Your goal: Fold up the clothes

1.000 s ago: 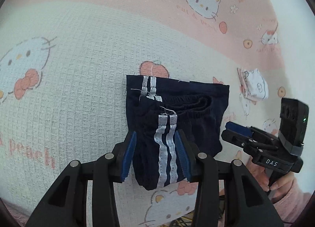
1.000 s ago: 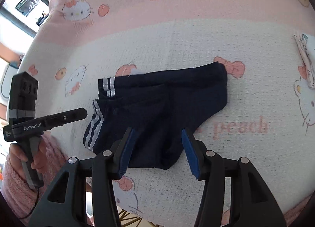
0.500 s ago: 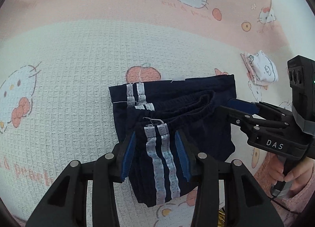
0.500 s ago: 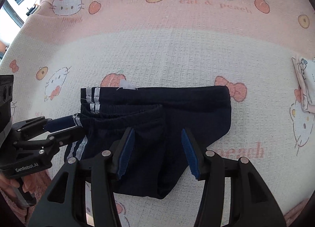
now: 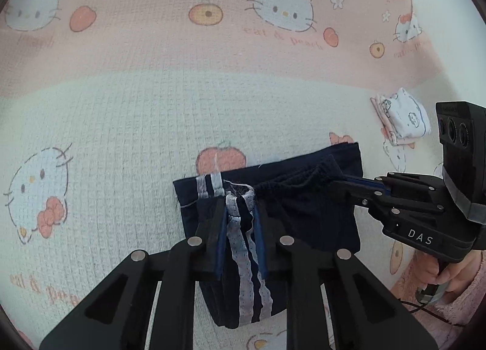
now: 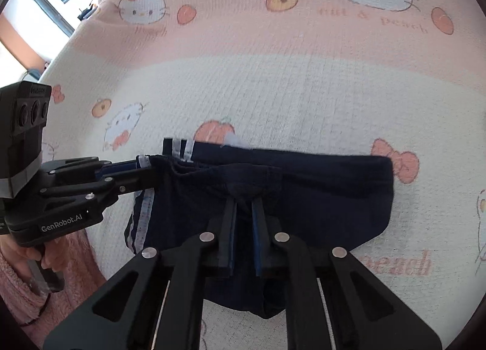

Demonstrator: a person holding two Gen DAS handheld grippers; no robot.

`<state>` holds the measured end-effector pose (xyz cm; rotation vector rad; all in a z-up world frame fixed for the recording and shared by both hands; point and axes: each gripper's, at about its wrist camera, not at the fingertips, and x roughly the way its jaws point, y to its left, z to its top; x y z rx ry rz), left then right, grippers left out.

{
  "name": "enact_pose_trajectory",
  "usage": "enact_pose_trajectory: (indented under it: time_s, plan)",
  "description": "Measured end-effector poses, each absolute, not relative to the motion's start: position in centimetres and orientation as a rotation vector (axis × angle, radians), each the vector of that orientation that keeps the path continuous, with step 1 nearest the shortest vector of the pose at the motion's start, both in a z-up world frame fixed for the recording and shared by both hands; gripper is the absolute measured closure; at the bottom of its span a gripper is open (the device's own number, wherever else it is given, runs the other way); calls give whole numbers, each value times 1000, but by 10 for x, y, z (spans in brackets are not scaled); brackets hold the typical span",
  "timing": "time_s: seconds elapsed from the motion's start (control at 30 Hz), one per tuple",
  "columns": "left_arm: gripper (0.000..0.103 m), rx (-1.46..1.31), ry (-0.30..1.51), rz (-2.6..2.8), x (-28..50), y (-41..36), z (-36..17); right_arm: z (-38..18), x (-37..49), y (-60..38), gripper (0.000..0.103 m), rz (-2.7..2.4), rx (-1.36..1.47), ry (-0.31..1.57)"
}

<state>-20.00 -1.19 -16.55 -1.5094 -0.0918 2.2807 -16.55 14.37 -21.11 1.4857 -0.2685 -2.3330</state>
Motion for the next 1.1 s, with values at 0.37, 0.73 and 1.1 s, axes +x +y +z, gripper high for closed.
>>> enact_pose_trajectory:
  time_s: [0.37,0.73,1.1]
  plan:
    - [65,-1540,-145,2373,-226,-23,-165,-213,-193,152,80,-2477,1473,-381]
    - [66,-1471,-14,2287,-221,-4,-180,-211,-178,118,70,-2484,1499,-38]
    - [75,-1469,-8,2354,-211,-23,-167,-219,-183,176,70,-2538,1624,-329]
